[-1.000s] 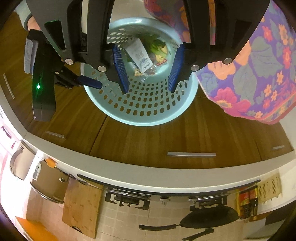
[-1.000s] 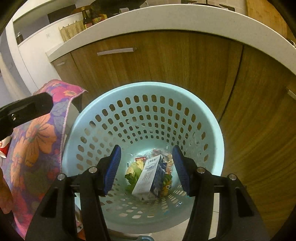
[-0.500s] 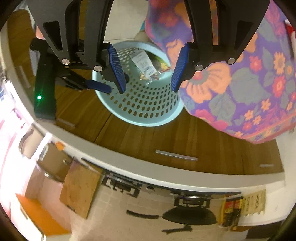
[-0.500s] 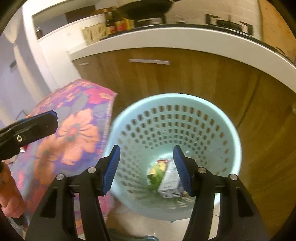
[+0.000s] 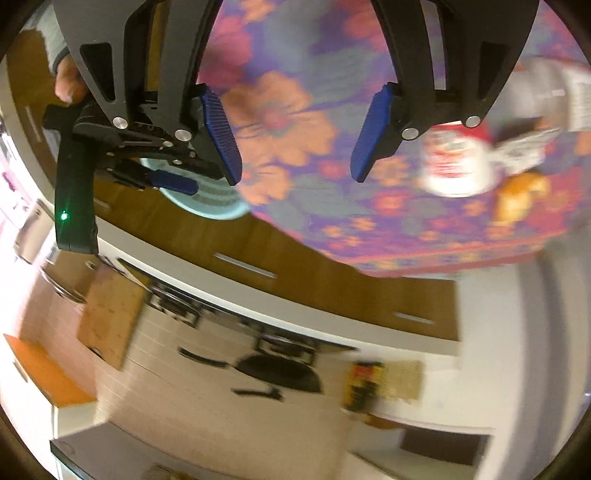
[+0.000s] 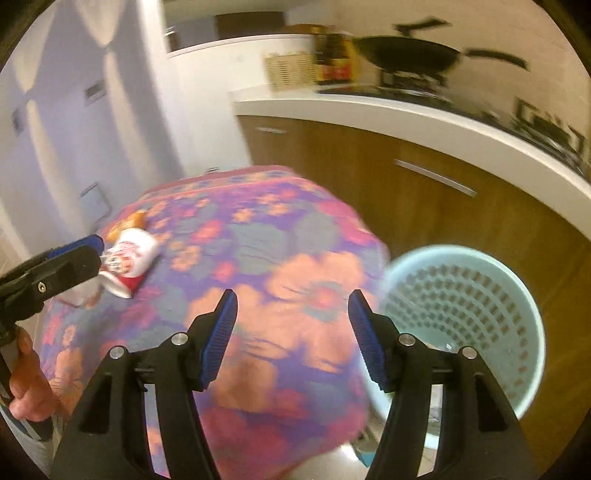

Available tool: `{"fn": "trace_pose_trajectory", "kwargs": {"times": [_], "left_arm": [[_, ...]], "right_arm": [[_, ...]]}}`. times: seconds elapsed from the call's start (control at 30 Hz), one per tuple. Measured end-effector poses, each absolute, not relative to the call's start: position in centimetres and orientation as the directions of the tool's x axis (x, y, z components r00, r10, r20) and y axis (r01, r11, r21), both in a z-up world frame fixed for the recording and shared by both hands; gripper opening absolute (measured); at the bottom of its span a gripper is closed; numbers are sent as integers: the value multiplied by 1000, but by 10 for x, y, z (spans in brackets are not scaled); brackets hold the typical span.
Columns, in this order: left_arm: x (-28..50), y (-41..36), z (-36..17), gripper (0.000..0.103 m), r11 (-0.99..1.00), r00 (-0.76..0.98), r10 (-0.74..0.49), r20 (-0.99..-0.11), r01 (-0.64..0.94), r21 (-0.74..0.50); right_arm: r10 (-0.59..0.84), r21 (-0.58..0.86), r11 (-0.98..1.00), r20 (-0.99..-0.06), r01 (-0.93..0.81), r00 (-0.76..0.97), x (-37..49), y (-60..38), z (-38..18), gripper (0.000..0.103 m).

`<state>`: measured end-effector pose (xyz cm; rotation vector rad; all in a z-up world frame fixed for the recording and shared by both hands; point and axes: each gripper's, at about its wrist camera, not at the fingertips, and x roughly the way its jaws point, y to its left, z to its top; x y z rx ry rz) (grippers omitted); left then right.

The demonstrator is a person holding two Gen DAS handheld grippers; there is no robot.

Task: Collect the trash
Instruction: 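Grasp the red-and-white paper cup with the right tool while the left tool grasps the water bottle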

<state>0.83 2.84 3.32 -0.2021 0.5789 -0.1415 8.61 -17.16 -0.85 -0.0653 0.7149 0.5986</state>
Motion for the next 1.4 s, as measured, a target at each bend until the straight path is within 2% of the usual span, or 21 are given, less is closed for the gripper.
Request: {"fn": "trace_pose_trajectory", "kwargs": {"times": [0.2,0.37,0.63,0.7,0.83,0.9,1.07,1.1,1.17,1.2,1.33,1.4], "left_arm": [[-43,91,48,73,987,868,2,-496,-82,-141],[-83,145,49,84,940,828,294,-477,-340,-12],[-120,239,21,85,848,724,410,-555,-526,-60],[-125,256,12,85,843,726,376,-576,-526,-111],[-125,268,-6,85,865,788,193,-585,-418,-277],[-119,261,-12,85,873,797,142,-587,-381,-306],[-113,243,-23,85,899,792,118,-598,-341,-274],[-114,239,-24,85,905,792,92,-604,-320,-281],[-118,229,-23,85,923,797,30,-603,-253,-290],[-122,218,-23,85,940,797,-24,-604,-189,-285],[-133,187,-21,85,983,779,-82,-621,-40,-180],[-136,178,-20,85,994,787,-43,-615,-29,-107]], "right_arm": [[559,133,759,-635,-638,533,67,-99,-2,59],[600,193,716,-662,-671,449,56,-46,-15,63],[633,267,699,-663,-663,400,57,11,-21,68],[633,277,702,-664,-656,397,60,22,-23,68],[627,284,702,-682,-653,377,63,40,-32,68],[607,251,710,-693,-658,390,62,46,-35,68],[567,198,723,-717,-662,405,61,51,-40,67],[560,193,728,-721,-657,408,62,50,-40,66],[562,199,729,-720,-654,408,64,46,-40,58],[560,199,733,-721,-651,409,67,43,-40,58],[552,188,742,-717,-643,427,73,35,-38,57],[544,186,753,-717,-632,436,76,31,-38,57]]}}
